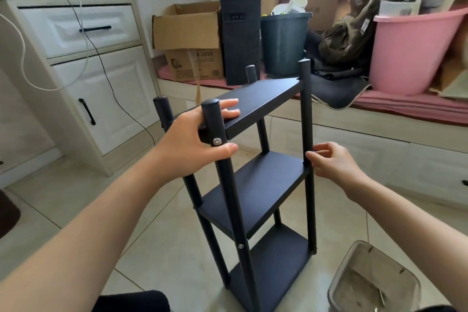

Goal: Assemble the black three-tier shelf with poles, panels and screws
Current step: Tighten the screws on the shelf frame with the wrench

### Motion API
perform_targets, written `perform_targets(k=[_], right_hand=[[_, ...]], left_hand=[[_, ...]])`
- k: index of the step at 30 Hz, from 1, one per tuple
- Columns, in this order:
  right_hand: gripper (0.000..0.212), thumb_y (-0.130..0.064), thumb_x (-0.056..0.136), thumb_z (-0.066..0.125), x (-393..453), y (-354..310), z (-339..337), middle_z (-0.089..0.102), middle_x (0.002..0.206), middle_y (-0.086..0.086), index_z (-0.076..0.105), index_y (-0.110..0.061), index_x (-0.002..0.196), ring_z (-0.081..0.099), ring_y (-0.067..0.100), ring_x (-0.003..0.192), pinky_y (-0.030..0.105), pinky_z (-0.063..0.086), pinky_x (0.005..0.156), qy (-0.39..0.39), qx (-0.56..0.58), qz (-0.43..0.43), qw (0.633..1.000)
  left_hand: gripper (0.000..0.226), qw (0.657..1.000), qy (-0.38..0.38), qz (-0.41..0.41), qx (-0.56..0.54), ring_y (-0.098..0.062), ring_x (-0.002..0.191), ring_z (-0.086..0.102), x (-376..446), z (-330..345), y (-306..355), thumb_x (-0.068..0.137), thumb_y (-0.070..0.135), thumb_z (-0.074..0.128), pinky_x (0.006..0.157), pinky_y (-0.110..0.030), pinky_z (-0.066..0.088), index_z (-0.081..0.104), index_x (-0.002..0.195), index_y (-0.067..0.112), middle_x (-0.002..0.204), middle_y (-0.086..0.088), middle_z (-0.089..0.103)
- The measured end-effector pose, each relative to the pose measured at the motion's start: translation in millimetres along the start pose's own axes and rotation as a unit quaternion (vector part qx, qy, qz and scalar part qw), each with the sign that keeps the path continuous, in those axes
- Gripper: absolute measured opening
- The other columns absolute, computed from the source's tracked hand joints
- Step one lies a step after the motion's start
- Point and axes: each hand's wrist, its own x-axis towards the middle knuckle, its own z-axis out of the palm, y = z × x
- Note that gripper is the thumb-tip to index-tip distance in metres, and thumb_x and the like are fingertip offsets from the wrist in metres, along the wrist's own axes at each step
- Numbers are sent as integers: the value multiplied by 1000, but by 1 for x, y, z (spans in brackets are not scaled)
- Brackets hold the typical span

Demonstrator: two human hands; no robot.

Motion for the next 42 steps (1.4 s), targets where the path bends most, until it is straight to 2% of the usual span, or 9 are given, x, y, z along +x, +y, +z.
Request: perform_targets(k=[5,8,10,16,22,27,32,36,42], right_hand=[[55,-34,97,60,9,1,4,55,130,8,38,-11,142,57,21,101,33,50,81,50,-57,-1,997],[34,-28,100,54,11,-2,4,60,107,6,43,-11,128,60,25,91,31,48,63,79,-38,-7,996],[23,-22,101,52,10,-5,5,62,99,9,43,-12,119,63,29,95,43,53,77,86,-13,-19,996],[19,-17,101,51,4,-11,16,63,97,14,43,-8,116,64,33,94,50,53,87,79,1,-35,996],[15,-22,101,53,-4,-18,21,64,89,7,49,-8,105,64,21,80,28,47,62,57,2,-49,997],[25,-28,97,59,-18,-25,18,69,66,0,60,-7,83,61,11,63,25,45,60,29,-35,-99,994],[27,-24,98,58,-31,-25,17,63,61,1,57,-7,77,57,12,58,29,45,64,-20,34,-104,994],[29,-24,98,59,-36,-24,18,62,59,0,56,-8,75,54,7,52,27,42,62,-24,53,-96,994],[39,-30,97,60,-43,-25,17,57,53,0,53,-11,63,51,11,50,27,42,63,-46,87,-73,993]], left_hand=[[64,999,-43,3,2,9,120,57,-2,-7,-1,77,5,83,91,-6,45,60,130,33,125,27,64],[68,998,-59,1,23,8,121,56,-7,-13,-3,76,0,82,96,-7,43,59,134,28,125,29,64],[71,998,-56,-8,28,9,124,54,-11,-19,-8,76,-1,82,105,-8,38,56,137,26,125,29,65],[81,998,52,-25,40,11,124,52,-17,-31,-24,74,5,85,106,-7,35,47,140,31,116,21,71],[89,978,191,-64,62,-3,119,57,-14,-30,-39,77,6,84,97,2,35,39,151,27,123,8,64],[90,959,256,-89,86,-16,120,58,-6,-29,-47,82,5,80,97,-22,43,32,154,27,141,0,53],[88,932,279,-34,230,-28,140,41,0,-23,-46,83,-6,75,113,-19,23,30,156,11,152,-12,41],[82,852,237,41,466,-35,151,21,4,-7,-36,80,-19,63,122,-56,10,39,153,10,156,-11,41],[59,844,180,127,490,-33,144,41,14,40,-13,80,-13,66,121,-57,19,61,135,6,141,-10,59]])
